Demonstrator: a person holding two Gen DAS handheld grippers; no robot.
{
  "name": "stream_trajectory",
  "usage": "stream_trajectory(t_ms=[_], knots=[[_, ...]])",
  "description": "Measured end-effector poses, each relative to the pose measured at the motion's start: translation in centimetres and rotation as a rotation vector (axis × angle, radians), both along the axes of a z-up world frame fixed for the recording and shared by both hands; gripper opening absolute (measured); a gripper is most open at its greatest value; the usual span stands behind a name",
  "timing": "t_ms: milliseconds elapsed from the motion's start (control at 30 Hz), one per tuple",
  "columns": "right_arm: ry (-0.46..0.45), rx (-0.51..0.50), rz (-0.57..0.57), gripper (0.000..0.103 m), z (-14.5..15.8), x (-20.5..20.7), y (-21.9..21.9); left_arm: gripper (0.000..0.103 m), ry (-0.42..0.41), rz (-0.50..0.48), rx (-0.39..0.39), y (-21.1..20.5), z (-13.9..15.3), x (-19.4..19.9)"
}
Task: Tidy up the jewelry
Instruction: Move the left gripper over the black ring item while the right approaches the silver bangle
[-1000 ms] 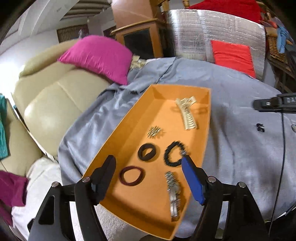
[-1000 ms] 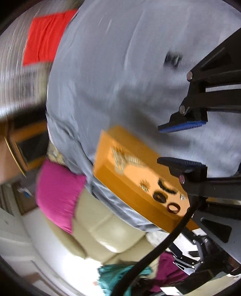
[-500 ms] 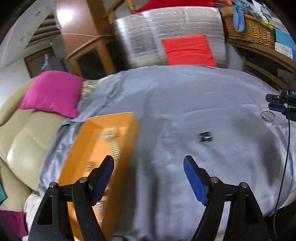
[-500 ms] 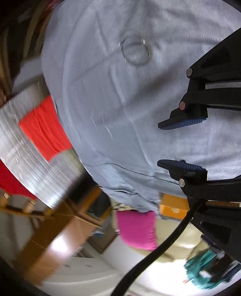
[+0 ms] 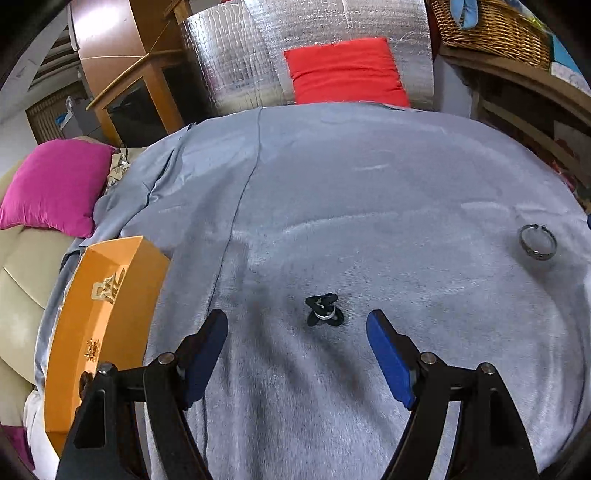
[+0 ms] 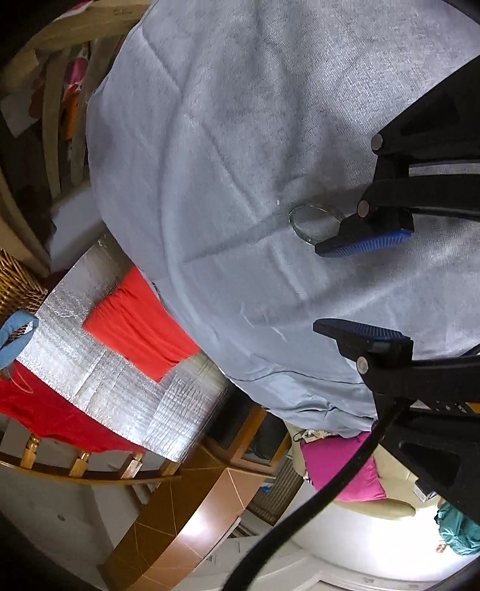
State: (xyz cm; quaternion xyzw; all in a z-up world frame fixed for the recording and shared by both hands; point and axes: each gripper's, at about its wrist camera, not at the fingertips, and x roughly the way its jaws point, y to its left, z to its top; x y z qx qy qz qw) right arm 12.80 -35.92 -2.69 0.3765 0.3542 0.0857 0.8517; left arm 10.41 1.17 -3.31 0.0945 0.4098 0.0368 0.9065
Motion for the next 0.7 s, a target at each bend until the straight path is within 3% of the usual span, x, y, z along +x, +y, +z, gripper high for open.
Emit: stream_trajectory(t_ms=[167, 433, 700], knots=[[0.009, -0.048, 0.039, 0.038, -0.1, 0.3, 1.3, 0.078, -0.03, -0.008, 0.029, -0.3, -0.7, 0.0], [0.031, -0.109, 0.078, 0.044, -0.8, 0.8, 3.7, 0.078, -0.073, -0.028, -0.002, 0.0, 0.6, -0.4], [0.062, -0.127, 0.087, 0.044, -1.5, 1.5, 5.1, 0.078, -0.069, -0.024, 0.006, 0.9, 0.4, -0.2]])
